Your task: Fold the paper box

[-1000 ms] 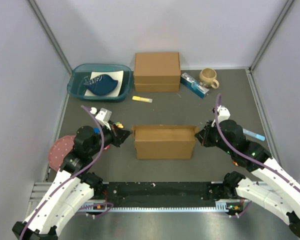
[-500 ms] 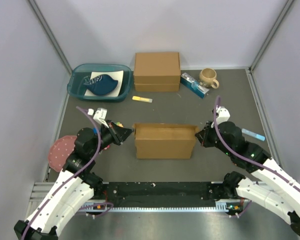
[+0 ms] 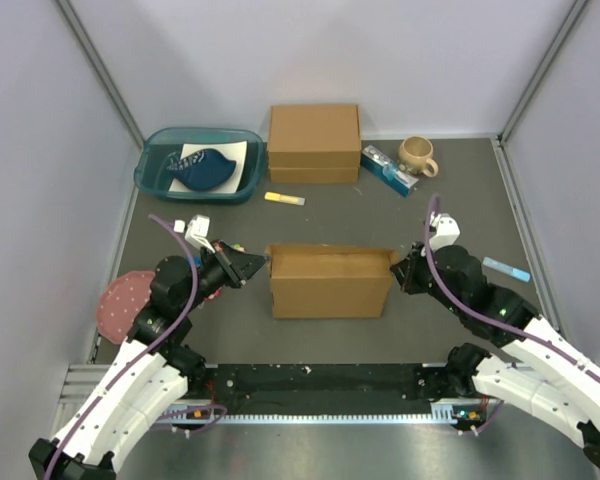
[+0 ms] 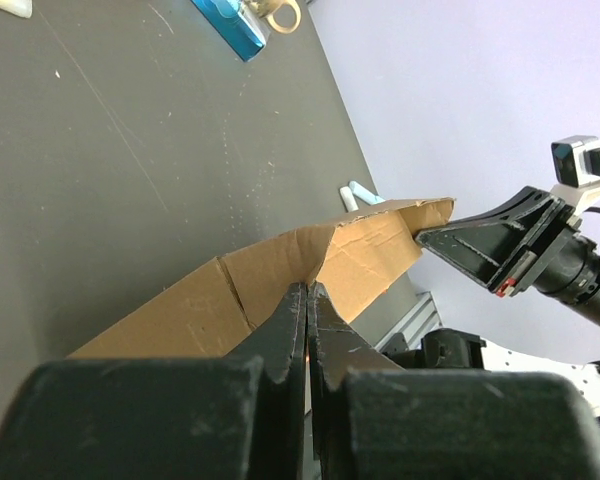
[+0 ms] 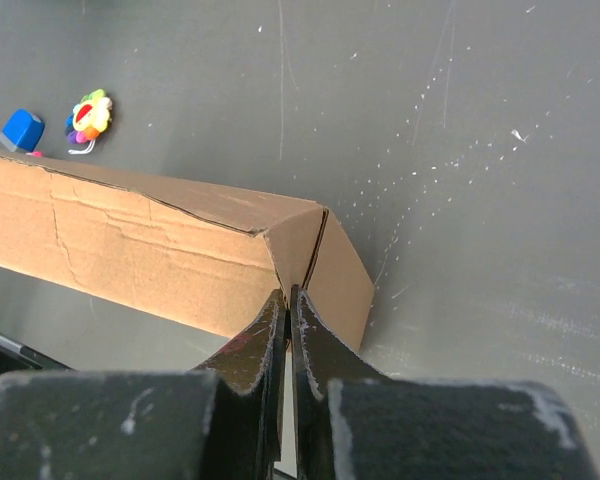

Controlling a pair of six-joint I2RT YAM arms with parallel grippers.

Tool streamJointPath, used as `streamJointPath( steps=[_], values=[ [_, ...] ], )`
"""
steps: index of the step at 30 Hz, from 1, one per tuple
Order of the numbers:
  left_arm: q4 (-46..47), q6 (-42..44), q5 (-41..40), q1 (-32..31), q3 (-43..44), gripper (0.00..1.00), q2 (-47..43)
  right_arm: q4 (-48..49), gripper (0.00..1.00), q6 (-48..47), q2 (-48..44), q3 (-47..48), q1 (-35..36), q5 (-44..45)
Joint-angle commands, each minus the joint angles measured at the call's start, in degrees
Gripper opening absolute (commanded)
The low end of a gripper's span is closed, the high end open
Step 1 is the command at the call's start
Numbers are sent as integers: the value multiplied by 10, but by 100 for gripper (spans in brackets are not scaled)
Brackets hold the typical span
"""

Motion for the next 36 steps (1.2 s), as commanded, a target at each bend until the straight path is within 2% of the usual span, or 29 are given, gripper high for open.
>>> streamJointPath(
  steps=[1,8,20,30,36],
  values=[
    [79,-48,1,-2,3,0,-6,-47,0,-5,19,-28,18,2],
    [81,-50,-2,-2,6,0,-5,-47,0,-4,23,-30,26,8],
    [32,28,-1,-2,-38,0,-13,-47,0,-1,21,-30,31,9],
    [-54,139,-36,-3,-30,0,-44,-50,0,4,15,-25,34,5],
    [-62,201,-46,-8,-31,0,-63,-52,0,13,15,-25,40,5]
  ],
)
